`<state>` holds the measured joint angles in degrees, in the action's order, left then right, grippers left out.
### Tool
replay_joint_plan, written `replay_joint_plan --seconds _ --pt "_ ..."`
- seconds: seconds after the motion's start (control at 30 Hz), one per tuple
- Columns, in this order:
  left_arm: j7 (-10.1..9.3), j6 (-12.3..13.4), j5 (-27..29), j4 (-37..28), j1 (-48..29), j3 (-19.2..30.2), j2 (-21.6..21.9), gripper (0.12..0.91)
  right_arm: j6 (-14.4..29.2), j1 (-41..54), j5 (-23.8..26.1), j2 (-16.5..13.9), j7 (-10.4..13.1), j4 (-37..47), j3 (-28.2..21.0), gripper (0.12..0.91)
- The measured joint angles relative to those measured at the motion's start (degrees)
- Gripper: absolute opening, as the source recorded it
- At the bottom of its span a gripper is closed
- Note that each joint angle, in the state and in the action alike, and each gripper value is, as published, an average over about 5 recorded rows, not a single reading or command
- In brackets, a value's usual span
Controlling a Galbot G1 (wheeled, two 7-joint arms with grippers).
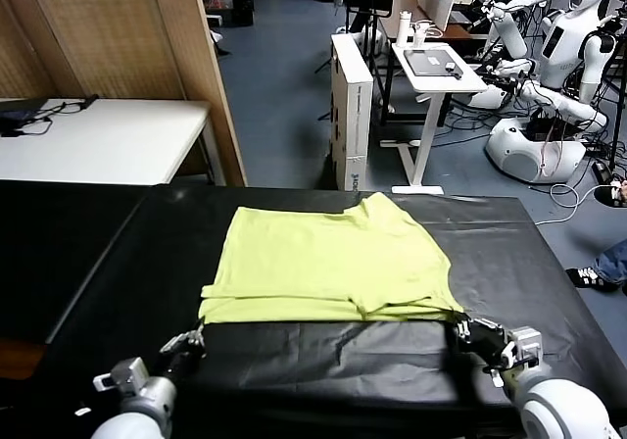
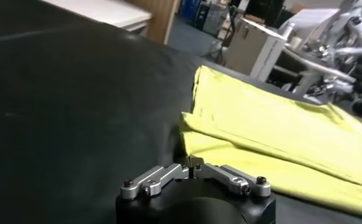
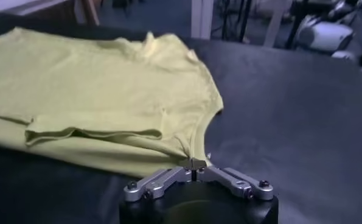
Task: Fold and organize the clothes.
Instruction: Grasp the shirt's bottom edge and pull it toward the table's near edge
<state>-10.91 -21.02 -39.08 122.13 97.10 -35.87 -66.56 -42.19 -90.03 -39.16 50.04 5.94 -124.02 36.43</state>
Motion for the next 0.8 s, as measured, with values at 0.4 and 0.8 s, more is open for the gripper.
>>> replay_joint_plan --seconds 0.4,0.8 --pt "0.03 0.0 0.6 2.9 6.4 -2.0 0.4 0.147 0.0 -3.1 -0.3 0.8 0.9 -3.1 0.5 0.140" --pt "-4.96 -3.8 -0.3 4.9 8.8 -4.0 0.7 0.679 0.0 -8.2 -3.8 -0.3 2.0 -10.0 4.4 0.713"
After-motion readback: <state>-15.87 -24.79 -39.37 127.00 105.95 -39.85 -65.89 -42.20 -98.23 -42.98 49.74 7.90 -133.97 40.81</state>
